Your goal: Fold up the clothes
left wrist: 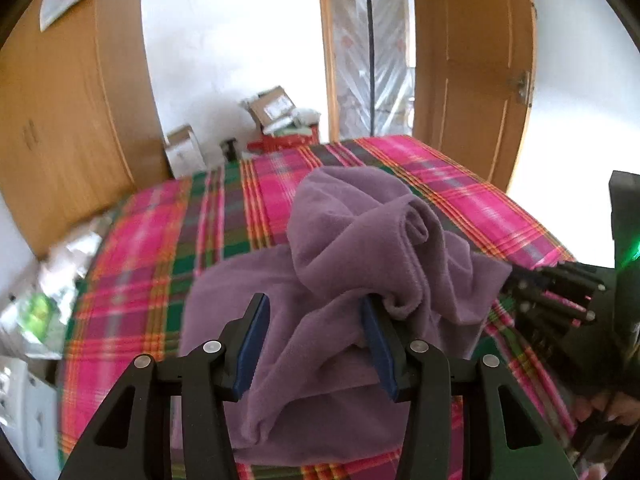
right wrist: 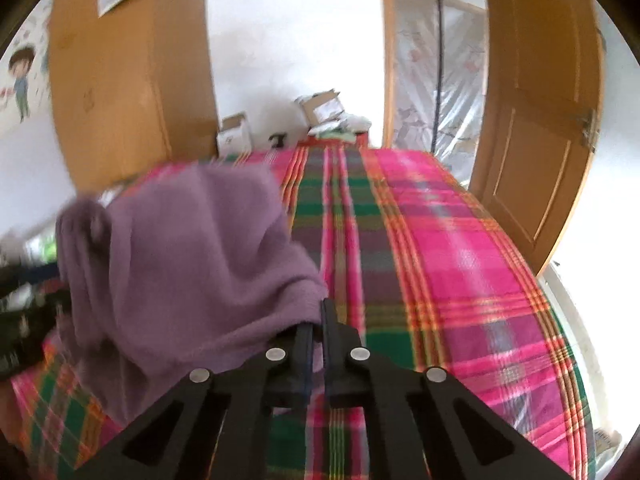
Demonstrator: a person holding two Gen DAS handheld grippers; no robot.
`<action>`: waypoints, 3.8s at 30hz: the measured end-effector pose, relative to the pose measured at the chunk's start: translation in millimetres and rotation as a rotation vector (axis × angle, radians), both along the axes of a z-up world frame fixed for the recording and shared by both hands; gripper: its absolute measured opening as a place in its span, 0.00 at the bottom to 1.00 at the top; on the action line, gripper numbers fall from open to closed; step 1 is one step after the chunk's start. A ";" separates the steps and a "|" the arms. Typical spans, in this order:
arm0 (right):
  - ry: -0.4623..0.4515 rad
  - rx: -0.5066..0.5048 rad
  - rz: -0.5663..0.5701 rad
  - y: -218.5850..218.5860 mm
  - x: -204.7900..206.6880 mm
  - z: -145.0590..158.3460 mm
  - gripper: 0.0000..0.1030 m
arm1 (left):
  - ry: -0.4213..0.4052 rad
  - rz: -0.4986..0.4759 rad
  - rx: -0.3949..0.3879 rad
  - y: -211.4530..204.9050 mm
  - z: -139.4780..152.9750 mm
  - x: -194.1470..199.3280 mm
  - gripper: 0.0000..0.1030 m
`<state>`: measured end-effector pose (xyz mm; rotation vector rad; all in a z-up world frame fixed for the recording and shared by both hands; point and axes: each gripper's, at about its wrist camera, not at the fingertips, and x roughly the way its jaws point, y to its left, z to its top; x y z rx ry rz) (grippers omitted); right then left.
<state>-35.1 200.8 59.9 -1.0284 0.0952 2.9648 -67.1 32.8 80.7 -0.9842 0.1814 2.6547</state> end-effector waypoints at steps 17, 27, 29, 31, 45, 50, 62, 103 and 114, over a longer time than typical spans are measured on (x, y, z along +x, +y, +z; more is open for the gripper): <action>0.184 -0.231 0.145 -16.1 -10.6 58.9 0.03 | 0.045 -0.076 0.104 -17.0 20.0 6.8 0.49; 0.211 -0.288 0.328 -59.4 -31.5 93.9 0.03 | 0.096 -0.078 0.114 -25.0 32.9 12.5 0.49; 0.198 -0.312 0.377 -72.3 -36.9 94.7 0.03 | 0.098 -0.073 0.107 -26.2 32.3 13.1 0.49; 0.180 -0.338 0.423 -85.8 -42.7 94.7 0.03 | 0.089 -0.055 0.106 -29.4 30.6 10.0 0.49; -0.029 -0.527 0.710 -179.2 -87.9 75.2 0.03 | 0.071 0.138 0.196 -95.2 18.8 13.6 0.49; -0.169 -0.529 0.710 -196.9 -102.2 47.1 0.05 | -0.005 0.237 0.218 -118.1 -0.5 0.4 0.49; -0.136 -0.341 0.576 -147.9 -61.7 57.9 0.36 | -0.086 0.273 0.196 -137.0 -20.3 -10.4 0.49; -0.203 -0.399 0.230 -49.3 -23.8 -26.0 0.52 | -0.021 -0.103 -0.295 -12.1 14.0 1.2 0.49; -0.217 -0.429 0.230 -50.3 -26.9 -33.1 0.52 | -0.091 -0.005 -0.356 -14.3 -9.9 -23.1 0.49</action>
